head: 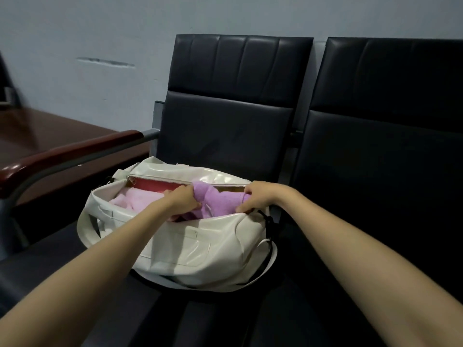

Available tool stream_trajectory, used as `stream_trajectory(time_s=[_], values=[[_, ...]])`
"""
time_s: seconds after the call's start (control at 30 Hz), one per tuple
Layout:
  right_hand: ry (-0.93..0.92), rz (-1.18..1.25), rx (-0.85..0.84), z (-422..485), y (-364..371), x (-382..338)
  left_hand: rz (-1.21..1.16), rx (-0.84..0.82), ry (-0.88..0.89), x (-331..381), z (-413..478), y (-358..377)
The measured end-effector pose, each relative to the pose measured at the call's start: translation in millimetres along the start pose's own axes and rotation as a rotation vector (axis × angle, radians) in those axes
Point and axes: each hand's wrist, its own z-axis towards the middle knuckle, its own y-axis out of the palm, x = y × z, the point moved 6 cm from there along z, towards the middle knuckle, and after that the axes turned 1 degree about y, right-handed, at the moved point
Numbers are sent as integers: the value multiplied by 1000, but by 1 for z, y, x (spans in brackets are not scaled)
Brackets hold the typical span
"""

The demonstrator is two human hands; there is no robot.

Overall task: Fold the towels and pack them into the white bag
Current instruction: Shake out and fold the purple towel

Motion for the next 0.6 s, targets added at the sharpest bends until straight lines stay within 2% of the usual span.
stream_trajectory(time_s=[0.1, 0.17, 0.27, 0.33, 0.4, 0.47, 0.6], values=[[0, -6, 229, 3, 8, 1, 167, -2, 12, 5, 5, 10], [-50, -184, 450, -4, 10, -4, 252, 67, 37, 9, 6, 12], [-36, -412, 603, -13, 19, -6, 261, 392, 64, 11, -2, -2], [5, -437, 649, -14, 24, -5, 138, 545, 194, 17, -13, -9], [-48, -459, 716, -17, 26, -11, 91, 541, 406, 25, -22, -6], [-157, -478, 679, -17, 32, -14, 172, 492, 536, 25, -27, 3], [-148, -472, 473, -14, 42, -3, 253, 225, 364, 10, -11, 24]])
